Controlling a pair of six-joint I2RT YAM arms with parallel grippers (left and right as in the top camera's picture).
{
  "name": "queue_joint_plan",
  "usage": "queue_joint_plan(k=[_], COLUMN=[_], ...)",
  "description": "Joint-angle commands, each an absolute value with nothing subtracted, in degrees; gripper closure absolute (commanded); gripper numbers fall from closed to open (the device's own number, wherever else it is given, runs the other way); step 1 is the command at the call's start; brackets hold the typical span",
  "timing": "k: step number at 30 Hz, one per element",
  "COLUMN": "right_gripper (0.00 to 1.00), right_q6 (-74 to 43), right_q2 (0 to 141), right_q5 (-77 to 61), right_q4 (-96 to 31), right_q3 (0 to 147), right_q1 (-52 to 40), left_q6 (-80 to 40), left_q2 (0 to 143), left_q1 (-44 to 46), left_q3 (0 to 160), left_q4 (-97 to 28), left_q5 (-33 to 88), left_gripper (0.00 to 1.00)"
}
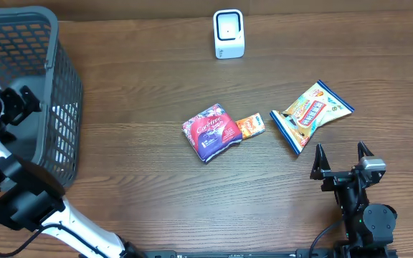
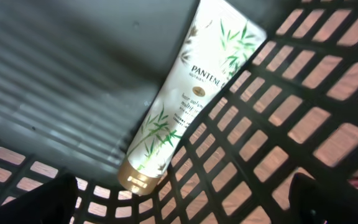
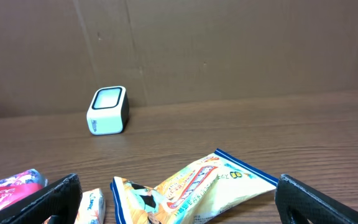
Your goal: Scan the item barcode
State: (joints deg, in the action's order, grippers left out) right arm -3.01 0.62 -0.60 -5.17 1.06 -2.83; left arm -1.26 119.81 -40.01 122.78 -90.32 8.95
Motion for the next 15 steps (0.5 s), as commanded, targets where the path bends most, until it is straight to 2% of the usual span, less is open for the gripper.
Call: queue_joint_plan(k=[1, 5, 11, 15], right_gripper=[0.0, 0.0, 0.0, 0.0], right_q6=[-2.9, -2.9, -2.9, -2.9], right_q2=[0.2, 0.2, 0.2, 0.2], right_q5=[-0.1, -0.1, -0.1, -0.1], right_q4=[-4.8, -4.8, -4.8, -4.8], right_q3=[0.5, 0.5, 0.5, 0.5], right_q1=[-2.9, -2.9, -2.9, -2.9], left_q6=[-0.9, -0.8, -0.8, 0.1], left_q2=[120.7, 120.7, 120.7, 120.7], left_q1=[-39.8, -40.4, -40.0, -39.2], left_q3=[118.6, 113.7, 105.8, 100.1], left_q4=[-89.1, -87.4, -83.1, -79.1], left_q5=[4.4, 4.0, 4.0, 4.0], left_gripper=[0.0, 0.01, 0.12, 0.12])
